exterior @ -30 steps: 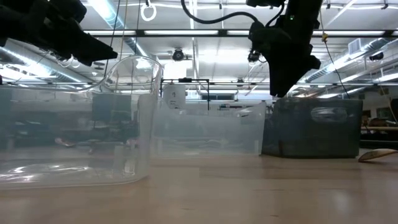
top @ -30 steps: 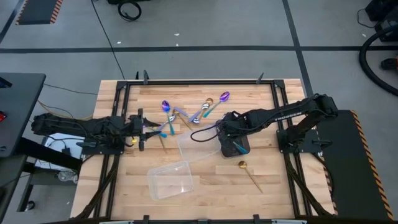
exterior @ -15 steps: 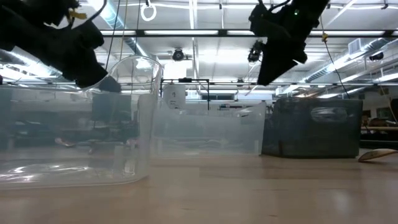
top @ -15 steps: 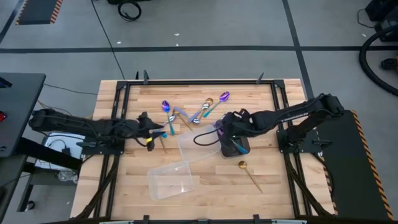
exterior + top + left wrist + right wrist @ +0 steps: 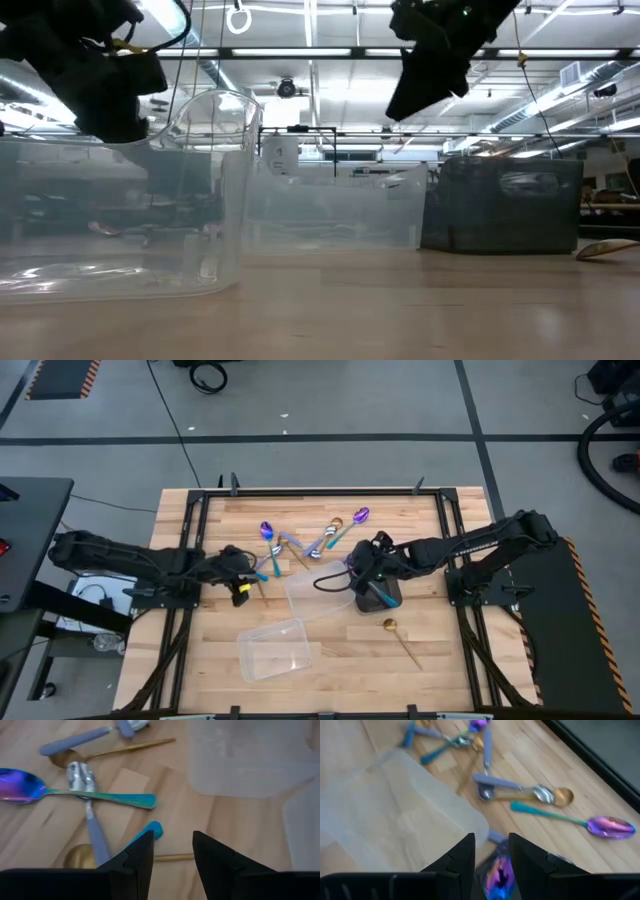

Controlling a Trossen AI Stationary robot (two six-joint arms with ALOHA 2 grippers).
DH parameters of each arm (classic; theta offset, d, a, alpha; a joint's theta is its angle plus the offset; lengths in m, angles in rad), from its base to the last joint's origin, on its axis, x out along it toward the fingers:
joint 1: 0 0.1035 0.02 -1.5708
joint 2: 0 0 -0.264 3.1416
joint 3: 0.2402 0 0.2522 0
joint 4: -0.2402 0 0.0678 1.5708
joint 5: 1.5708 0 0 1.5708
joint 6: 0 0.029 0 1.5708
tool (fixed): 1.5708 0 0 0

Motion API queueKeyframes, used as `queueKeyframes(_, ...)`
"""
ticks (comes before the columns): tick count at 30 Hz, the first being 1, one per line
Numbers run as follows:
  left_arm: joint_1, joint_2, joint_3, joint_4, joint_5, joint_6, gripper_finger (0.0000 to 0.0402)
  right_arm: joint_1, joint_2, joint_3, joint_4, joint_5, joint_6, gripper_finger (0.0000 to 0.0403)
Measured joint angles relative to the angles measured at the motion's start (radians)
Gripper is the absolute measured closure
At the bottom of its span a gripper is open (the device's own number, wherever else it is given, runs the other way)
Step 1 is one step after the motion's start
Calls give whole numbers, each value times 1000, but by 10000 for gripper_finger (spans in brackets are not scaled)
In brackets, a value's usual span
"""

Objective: Sort silverware by color (type)
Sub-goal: Put the violet spoon into the black bin

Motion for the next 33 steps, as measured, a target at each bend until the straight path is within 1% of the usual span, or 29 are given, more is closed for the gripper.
queueKeyframes(3, -65, -2, 0, 74, -78, 41, 258, -14, 14, 40, -30, -8, -5, 275)
queueKeyframes(6, -106, -2, 0, 202, -151, 150, 258, -61, 45, 85, -31, -38, -21, 275)
queueKeyframes(10, -115, -2, -1, 357, -158, 364, 258, -146, 120, 156, -62, -114, -61, 275)
queueKeyframes(12, -107, -14, -1, 420, -159, 457, 258, -182, 160, 205, -79, -130, -82, 275)
queueKeyframes(14, -100, -20, 1, 463, -156, 505, 258, -208, 194, 250, -82, -144, -104, 275)
queueKeyframes(17, -94, -61, -18, 459, -147, 526, 258, -238, 234, 317, -88, -157, -129, 275)
queueKeyframes(21, -94, -148, -94, 448, -140, 516, 258, -291, 282, 393, -138, -180, -143, 275)
queueKeyframes(23, -94, -206, -122, 445, -139, 502, 258, -320, 304, 408, -146, -201, -143, 275)
queueKeyframes(27, -94, -299, -160, 425, -133, 498, 258, -386, 339, 414, -134, -275, -143, 275)
queueKeyframes(31, -94, -372, -198, 435, -76, 495, 258, -433, 391, 416, -127, -335, -135, 275)
queueKeyframes(33, -95, -391, -223, 439, -61, 484, 258, -447, 421, 437, -127, -357, -129, 275)
